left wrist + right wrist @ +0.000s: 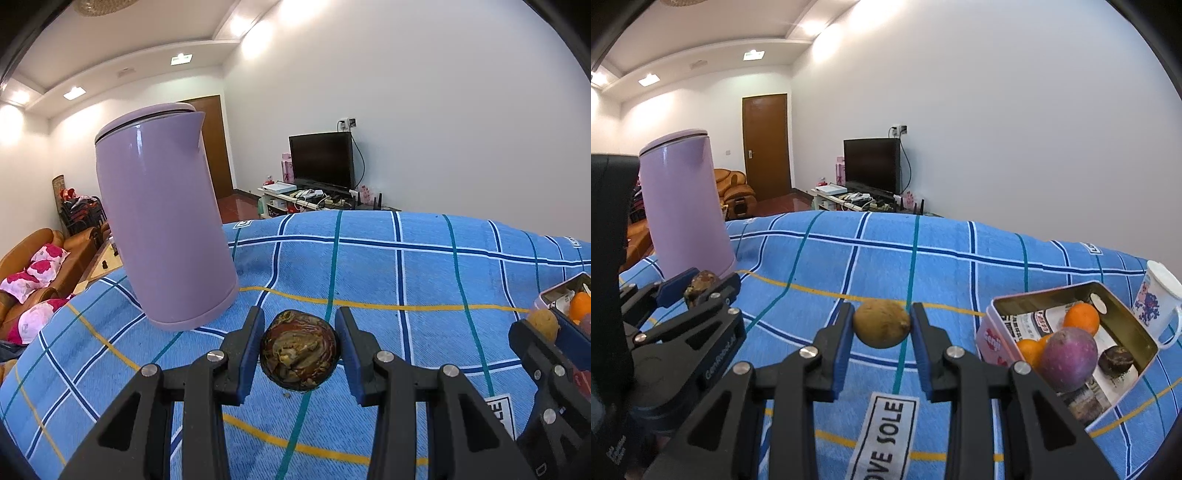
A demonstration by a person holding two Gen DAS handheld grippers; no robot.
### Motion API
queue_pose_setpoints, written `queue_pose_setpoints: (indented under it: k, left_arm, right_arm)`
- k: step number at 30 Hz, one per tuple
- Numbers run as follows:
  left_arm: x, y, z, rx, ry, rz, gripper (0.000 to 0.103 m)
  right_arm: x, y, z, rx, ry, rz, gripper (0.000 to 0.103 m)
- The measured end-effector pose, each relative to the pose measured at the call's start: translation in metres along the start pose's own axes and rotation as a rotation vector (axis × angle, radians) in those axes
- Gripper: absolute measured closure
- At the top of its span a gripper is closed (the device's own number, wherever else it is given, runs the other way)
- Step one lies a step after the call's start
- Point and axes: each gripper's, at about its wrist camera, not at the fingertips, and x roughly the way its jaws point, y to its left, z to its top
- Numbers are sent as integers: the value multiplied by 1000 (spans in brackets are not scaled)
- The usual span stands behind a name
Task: Organize fruits
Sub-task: 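Lift and carry the root chunk and yellow-brown fruit over the pink tin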
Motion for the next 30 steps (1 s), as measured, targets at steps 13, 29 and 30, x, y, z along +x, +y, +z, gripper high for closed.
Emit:
queue_pose_setpoints:
  k: [13, 29, 30]
  left_arm:
    - [-16, -9, -6, 13, -10, -31, 61]
    - [-32, -23, -13, 30, -5, -66, 61]
    - [-33, -23, -14, 29, -2, -70, 61]
  right_arm:
    - [-20, -4, -10, -40, -6, 7, 69]
    - [-44, -16, -19, -74, -24, -7, 69]
    - [-47, -17, -20, -79, -28, -10, 69]
